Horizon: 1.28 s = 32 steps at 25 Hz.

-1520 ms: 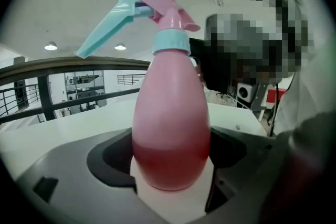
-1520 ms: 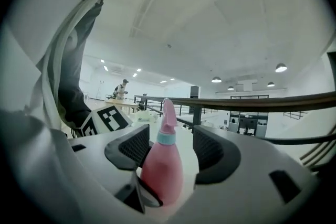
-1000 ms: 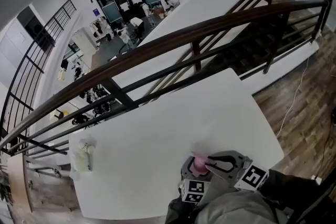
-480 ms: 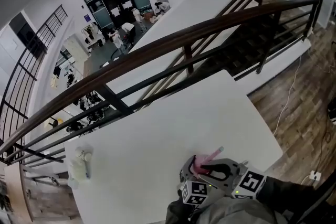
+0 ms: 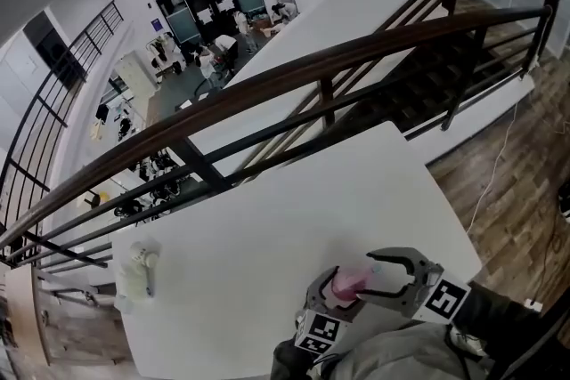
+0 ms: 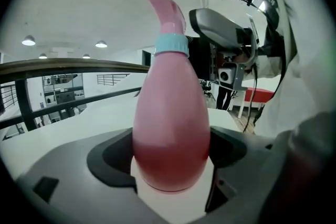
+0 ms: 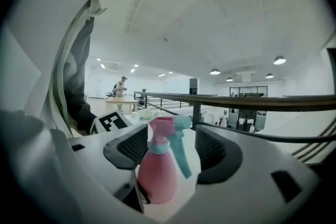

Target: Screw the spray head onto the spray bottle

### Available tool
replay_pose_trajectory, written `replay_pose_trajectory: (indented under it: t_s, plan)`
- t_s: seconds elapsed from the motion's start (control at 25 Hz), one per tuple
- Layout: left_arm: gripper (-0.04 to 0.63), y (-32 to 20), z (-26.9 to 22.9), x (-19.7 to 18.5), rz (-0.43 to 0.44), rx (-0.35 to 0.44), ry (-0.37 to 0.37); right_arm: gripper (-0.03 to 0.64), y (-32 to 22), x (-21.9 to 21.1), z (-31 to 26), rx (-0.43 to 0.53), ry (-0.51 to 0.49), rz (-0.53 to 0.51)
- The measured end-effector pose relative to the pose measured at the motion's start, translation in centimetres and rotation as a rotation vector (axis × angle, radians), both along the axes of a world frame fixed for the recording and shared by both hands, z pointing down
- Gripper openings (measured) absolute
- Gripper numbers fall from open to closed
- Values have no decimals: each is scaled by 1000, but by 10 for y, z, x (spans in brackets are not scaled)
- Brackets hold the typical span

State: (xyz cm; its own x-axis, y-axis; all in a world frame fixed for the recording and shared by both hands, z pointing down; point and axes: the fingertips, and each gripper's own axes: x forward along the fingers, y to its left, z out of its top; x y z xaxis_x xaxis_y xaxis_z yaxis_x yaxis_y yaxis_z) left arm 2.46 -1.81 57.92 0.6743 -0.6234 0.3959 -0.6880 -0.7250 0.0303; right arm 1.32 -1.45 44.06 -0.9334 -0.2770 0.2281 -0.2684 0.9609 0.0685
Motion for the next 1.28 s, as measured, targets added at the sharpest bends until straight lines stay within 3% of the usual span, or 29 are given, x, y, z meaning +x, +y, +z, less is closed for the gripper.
replay_pose_trajectory:
  t_s: [0.24,0.36,0.52,0.68,0.76,0.84,0.96,1.08,1.2,1.28]
  plan:
    - [408,-19,6,-22,-192,-94,13,272,31,-9,15,-74,27,-59]
    - [407,-18,7,-24,-211,-85,-34,272,55,-26,7,-114,-12,-118]
    - [407,-14,6,-19,-185,-75,-62,259,58,-32,-6,-89,-47,-174]
    - [408,1,7,-9,-83,-66,-90,256,24,-2,-40,-15,-199,-43]
    - [407,12,6,2,4,-69,-64,260,8,4,-37,104,-129,-47]
    - [408,22,6,13,81,-82,-42,304,10,-2,-19,174,8,-138]
    - [408,28,1,22,139,-76,-28,310,29,-18,-10,82,58,-301]
    - [408,21,-6,24,145,-68,-31,305,32,-26,-7,8,67,-351]
    - [408,9,-12,17,52,-74,-7,89,10,-21,-3,-7,75,-222]
    - [408,6,-11,12,-11,-68,-9,82,-4,-19,-1,-69,14,-102]
